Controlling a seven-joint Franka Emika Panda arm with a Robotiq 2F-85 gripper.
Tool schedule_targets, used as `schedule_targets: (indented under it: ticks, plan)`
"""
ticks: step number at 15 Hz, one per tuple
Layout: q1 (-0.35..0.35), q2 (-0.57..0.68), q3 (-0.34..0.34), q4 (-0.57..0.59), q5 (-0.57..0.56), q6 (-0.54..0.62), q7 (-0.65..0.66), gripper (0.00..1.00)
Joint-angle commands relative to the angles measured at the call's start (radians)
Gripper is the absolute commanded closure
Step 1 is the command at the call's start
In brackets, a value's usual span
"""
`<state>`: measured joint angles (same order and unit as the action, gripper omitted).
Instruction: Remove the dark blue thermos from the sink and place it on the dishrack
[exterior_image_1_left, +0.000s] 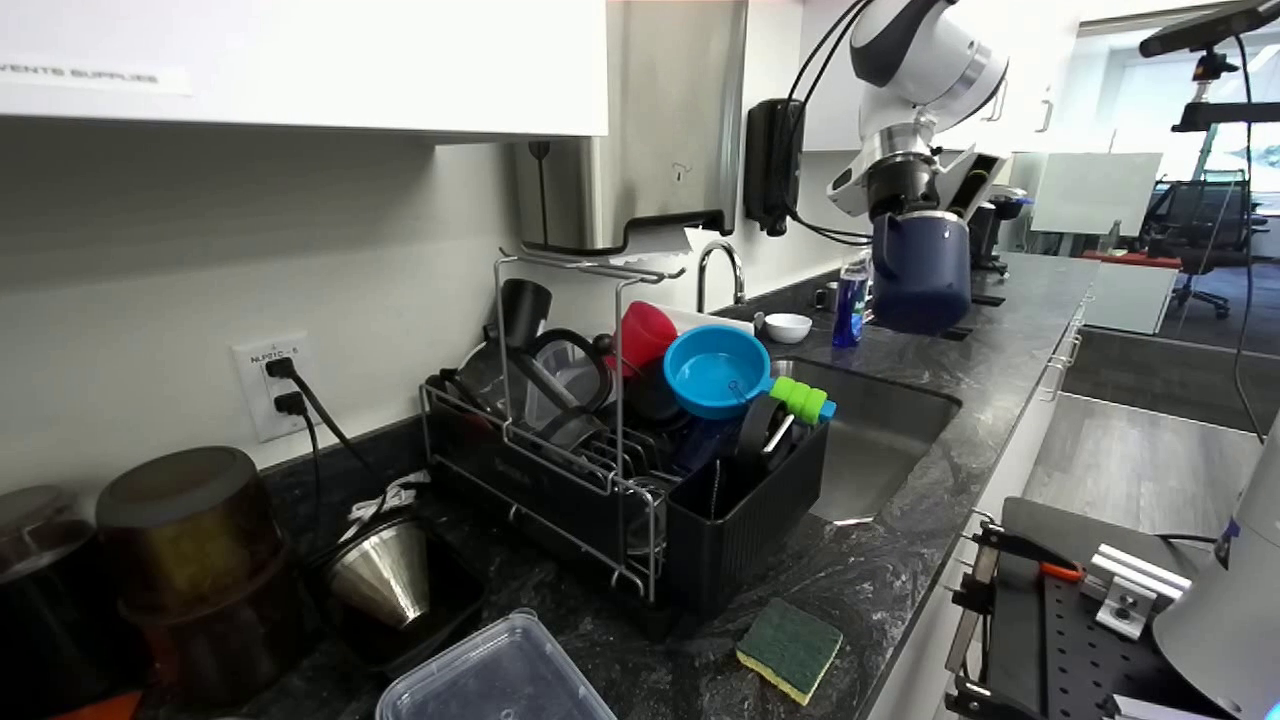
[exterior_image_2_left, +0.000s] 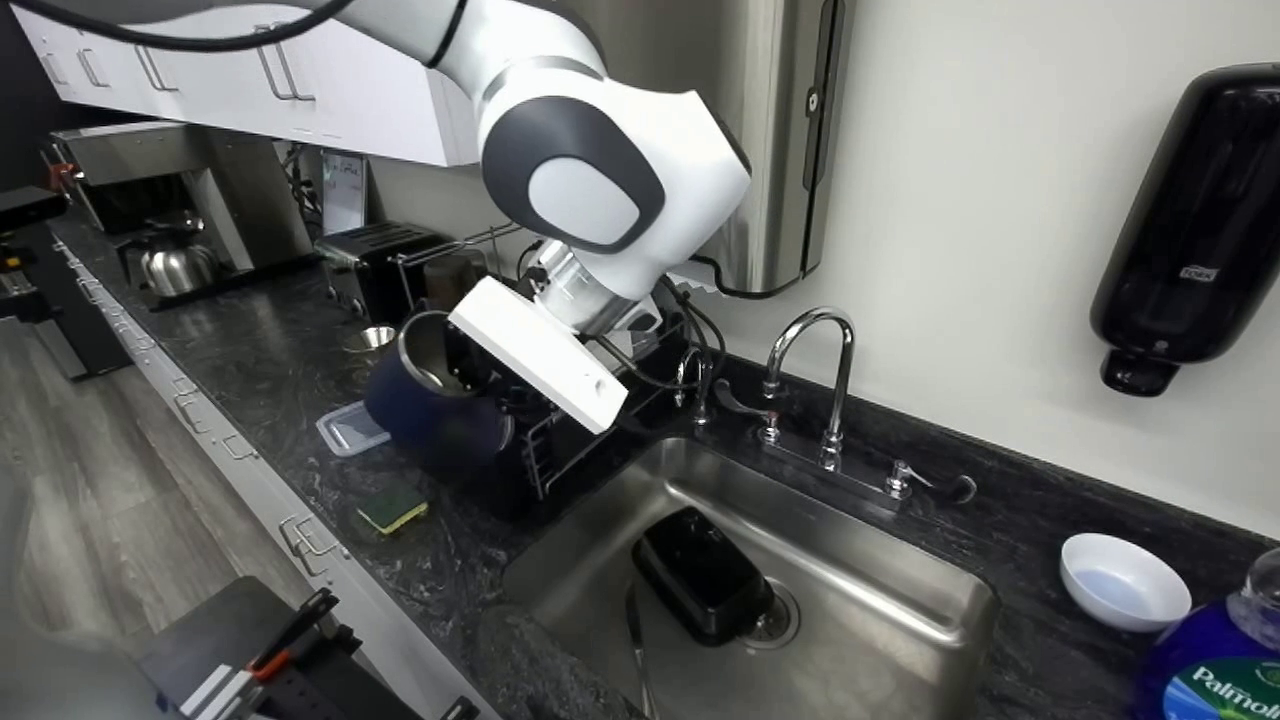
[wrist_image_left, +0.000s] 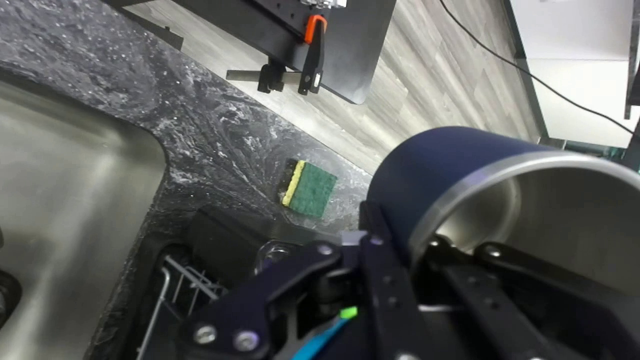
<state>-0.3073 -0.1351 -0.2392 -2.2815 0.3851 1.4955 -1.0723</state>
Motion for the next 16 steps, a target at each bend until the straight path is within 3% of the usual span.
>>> schedule_targets:
  ticks: [1, 9, 16]
  plan:
    - [0.05, -0.095, -0.003, -0.082, 0.037, 0.039, 0.04, 0.98]
    - [0.18, -0.156, 0.058, -0.208, 0.13, 0.139, 0.13, 0.98]
    - [0.239, -0.134, 0.084, -0.207, 0.3, 0.177, 0.188, 0.98]
